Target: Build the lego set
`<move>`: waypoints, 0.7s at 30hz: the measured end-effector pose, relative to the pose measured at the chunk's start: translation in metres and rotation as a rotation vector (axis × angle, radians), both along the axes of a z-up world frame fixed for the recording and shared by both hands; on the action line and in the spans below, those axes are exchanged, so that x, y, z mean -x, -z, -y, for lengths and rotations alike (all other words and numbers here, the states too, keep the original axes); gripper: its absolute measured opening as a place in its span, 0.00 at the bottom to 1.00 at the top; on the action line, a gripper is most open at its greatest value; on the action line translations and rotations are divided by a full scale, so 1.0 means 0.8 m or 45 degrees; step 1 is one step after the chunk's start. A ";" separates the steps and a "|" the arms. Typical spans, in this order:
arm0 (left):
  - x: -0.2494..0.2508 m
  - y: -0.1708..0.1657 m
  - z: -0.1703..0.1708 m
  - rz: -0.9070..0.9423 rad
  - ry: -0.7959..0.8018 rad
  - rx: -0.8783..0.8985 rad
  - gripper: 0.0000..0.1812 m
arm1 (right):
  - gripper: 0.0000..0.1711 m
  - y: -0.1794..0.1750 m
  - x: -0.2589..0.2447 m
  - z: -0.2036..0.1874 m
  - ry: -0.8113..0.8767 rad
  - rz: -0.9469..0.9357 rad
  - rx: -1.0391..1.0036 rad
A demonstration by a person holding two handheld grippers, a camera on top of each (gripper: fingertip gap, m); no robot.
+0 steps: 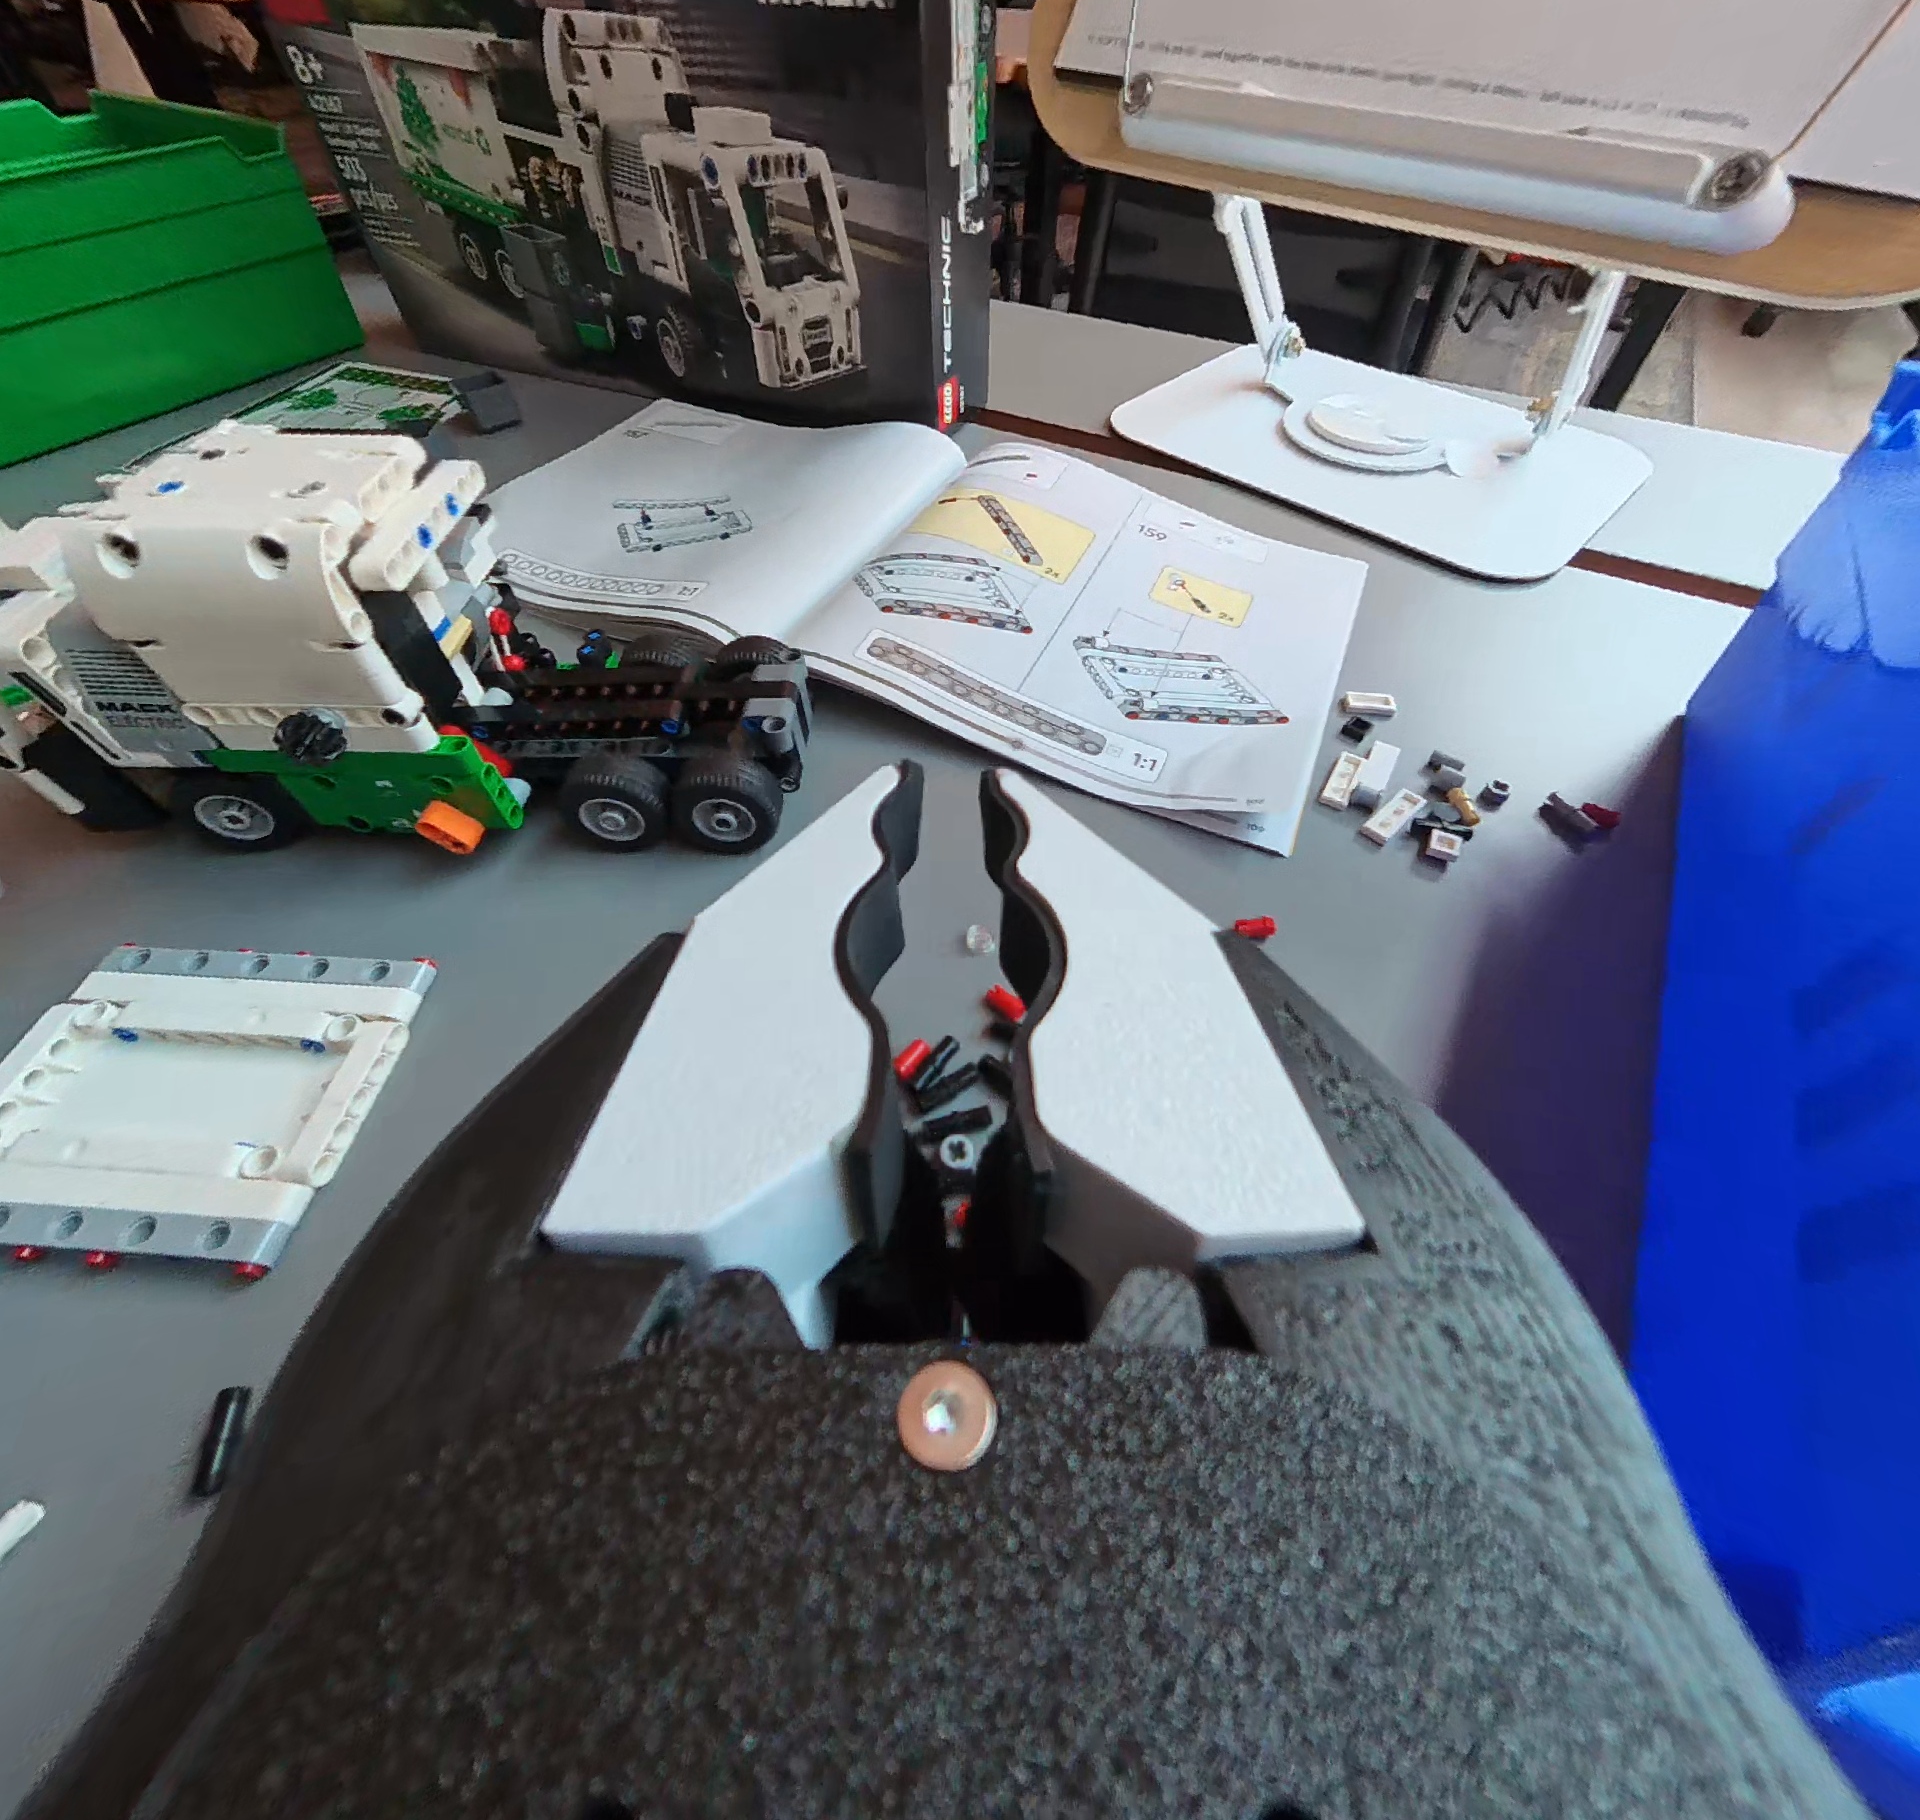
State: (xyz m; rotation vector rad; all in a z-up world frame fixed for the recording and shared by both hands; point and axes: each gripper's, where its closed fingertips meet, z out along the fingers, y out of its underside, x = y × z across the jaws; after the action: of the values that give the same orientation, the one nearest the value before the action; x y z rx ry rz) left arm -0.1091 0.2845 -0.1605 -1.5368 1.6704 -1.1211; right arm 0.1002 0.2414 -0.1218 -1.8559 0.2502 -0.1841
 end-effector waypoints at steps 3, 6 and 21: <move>-0.001 0.002 -0.002 -0.016 -0.009 0.015 0.08 | 0.05 0.003 0.007 -0.001 -0.014 0.085 0.035; -0.001 0.002 -0.004 -0.017 -0.023 0.022 0.08 | 0.05 0.005 0.014 -0.002 -0.047 0.082 0.043; 0.006 -0.014 0.013 0.113 0.056 -0.115 0.08 | 0.05 0.007 0.083 0.004 -0.338 0.095 0.103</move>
State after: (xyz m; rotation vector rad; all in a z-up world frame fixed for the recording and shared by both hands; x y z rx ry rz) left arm -0.1138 0.2737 -0.1493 -1.3804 1.6790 -1.1051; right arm 0.0339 0.2383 -0.1272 -1.9373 -0.0571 -0.0805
